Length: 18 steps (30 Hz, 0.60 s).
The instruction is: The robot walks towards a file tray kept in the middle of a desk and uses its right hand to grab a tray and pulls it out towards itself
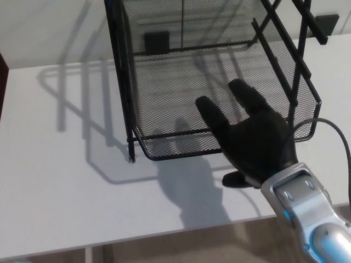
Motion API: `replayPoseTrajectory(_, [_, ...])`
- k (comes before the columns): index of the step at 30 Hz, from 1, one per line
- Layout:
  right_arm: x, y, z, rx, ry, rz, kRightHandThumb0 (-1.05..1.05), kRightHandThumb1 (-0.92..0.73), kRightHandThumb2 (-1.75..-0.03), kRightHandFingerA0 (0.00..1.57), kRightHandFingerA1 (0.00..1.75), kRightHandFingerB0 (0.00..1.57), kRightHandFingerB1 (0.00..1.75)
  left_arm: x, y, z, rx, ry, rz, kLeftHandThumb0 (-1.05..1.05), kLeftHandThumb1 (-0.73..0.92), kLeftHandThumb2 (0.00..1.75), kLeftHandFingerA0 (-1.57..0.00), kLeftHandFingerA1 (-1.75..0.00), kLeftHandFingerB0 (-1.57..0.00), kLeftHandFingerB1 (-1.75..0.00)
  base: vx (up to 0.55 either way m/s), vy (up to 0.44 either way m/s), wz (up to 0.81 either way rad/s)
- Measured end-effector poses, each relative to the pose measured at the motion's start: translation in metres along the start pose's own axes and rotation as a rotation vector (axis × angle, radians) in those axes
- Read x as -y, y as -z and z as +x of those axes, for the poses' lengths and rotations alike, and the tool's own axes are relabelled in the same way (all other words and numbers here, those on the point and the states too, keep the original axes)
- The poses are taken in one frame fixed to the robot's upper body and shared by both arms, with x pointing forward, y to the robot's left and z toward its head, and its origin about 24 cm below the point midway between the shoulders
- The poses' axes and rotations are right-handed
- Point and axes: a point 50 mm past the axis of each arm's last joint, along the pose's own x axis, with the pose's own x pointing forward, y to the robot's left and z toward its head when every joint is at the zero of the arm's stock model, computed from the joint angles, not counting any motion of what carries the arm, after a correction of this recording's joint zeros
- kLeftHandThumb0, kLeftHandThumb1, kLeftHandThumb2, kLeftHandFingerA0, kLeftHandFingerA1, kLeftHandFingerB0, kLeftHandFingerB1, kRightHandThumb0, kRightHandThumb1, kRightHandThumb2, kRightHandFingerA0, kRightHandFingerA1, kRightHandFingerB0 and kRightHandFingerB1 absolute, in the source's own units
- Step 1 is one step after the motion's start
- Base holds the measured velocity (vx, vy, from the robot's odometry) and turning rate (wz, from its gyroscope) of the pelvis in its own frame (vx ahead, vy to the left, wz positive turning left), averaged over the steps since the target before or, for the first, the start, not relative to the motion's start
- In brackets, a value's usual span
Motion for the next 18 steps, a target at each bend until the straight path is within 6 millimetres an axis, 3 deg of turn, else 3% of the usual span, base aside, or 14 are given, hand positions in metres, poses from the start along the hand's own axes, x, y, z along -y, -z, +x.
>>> replayPoseTrajectory(1, [-0.001,0.001,0.001,-0.010,-0.002,-0.008,-1.05,-0.61,-0.62,0.00,0.00,0.00,0.00,0.000,0.000,0.000,-0.001,0.002,0.009,-0.50,0.67,0.59,-0.39,-0.59,-0.29,-0.42,0.00,0.000,0.00])
replayPoseTrajectory(6, [-0.004,0.002,0.003,-0.036,-0.012,0.003,-1.05,-0.60,-0.64,0.00,0.00,0.00,0.00,-0.001,-0.001,-0.001,-0.003,0.008,0.036,-0.47,0.67,0.59,-0.40,-0.61,-0.30,-0.43,0.00,0.000,0.00])
replayPoseTrajectory(7, [-0.004,0.003,0.002,-0.038,-0.015,0.009,-1.04,-0.58,-1.10,0.00,0.44,0.00,0.36,-0.001,-0.002,-0.001,0.000,0.008,0.038,-0.48,0.67,0.59,-0.40,-0.61,-0.30,-0.43,0.00,0.000,0.00])
replayPoseTrajectory(8, [-0.005,0.003,0.002,-0.040,-0.017,0.014,-1.05,-0.63,-0.62,0.00,0.00,0.00,0.01,-0.001,-0.003,-0.001,0.003,0.009,0.041,-0.49,0.67,0.59,-0.40,-0.60,-0.30,-0.43,0.00,0.000,0.00])
replayPoseTrajectory(9, [-0.005,0.003,0.002,-0.041,-0.018,0.020,-1.05,-0.62,-0.62,0.00,0.06,0.00,0.05,-0.001,-0.004,-0.001,0.007,0.009,0.044,-0.50,0.67,0.59,-0.39,-0.61,-0.29,-0.44,0.00,0.000,0.00])
replayPoseTrajectory(10, [-0.006,0.004,0.001,-0.043,-0.020,0.028,-0.99,-0.54,-1.06,0.00,0.48,0.00,0.41,-0.001,-0.005,-0.001,0.010,0.009,0.047,-0.50,0.66,0.59,-0.39,-0.61,-0.29,-0.43,0.00,0.000,0.00])
replayPoseTrajectory(11, [-0.006,0.005,0.000,-0.045,-0.022,0.045,-1.05,-0.61,-0.62,0.00,0.12,0.00,0.10,-0.001,-0.005,-0.001,0.012,0.009,0.049,-0.50,0.67,0.59,-0.40,-0.61,-0.29,-0.43,0.00,0.000,0.00])
replayPoseTrajectory(18, [-0.005,0.007,-0.008,-0.033,-0.064,0.151,-1.05,-0.56,-0.60,0.00,0.31,0.00,0.37,-0.002,-0.005,0.000,0.007,0.009,0.058,-0.48,0.67,0.59,-0.40,-0.60,-0.29,-0.43,0.00,0.000,0.00])
